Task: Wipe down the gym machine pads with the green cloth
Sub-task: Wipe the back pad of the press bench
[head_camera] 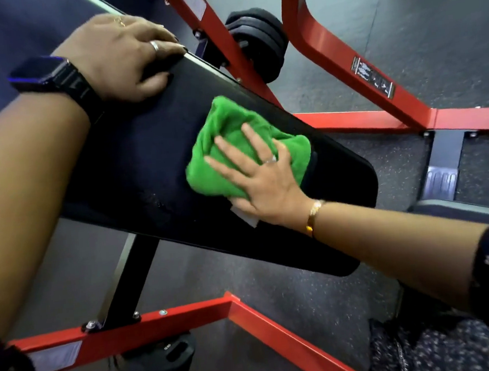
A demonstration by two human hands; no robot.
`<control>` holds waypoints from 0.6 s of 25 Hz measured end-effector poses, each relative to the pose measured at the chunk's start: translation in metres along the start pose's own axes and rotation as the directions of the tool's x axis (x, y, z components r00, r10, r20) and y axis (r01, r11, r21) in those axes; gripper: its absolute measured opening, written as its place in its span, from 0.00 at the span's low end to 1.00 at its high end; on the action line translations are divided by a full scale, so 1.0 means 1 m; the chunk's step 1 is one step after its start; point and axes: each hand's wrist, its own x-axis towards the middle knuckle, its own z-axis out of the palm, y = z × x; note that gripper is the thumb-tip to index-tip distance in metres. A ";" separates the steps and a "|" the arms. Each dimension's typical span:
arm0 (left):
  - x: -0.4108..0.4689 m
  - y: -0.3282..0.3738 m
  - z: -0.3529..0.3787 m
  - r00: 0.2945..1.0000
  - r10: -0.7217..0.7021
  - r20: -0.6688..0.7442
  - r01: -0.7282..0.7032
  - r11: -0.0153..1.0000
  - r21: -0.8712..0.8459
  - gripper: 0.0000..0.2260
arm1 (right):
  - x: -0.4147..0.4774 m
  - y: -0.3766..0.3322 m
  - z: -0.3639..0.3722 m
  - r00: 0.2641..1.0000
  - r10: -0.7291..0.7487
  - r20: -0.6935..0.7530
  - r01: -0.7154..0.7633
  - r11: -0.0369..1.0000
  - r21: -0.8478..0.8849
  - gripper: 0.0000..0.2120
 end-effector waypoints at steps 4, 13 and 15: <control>-0.003 0.000 0.004 1.000 -0.010 -0.015 0.010 1.000 0.011 0.27 | -0.094 0.031 0.018 0.902 -0.429 0.043 0.431 0.892 -0.133 0.37; 0.000 -0.001 0.003 1.000 -0.008 0.015 0.007 1.000 0.027 0.27 | 0.035 -0.027 -0.010 0.999 -0.024 -0.032 0.025 0.999 0.036 0.36; 0.001 0.000 0.003 1.000 -0.022 0.016 0.022 0.999 0.025 0.27 | -0.003 -0.012 -0.003 0.964 -0.267 0.008 0.268 0.963 -0.037 0.36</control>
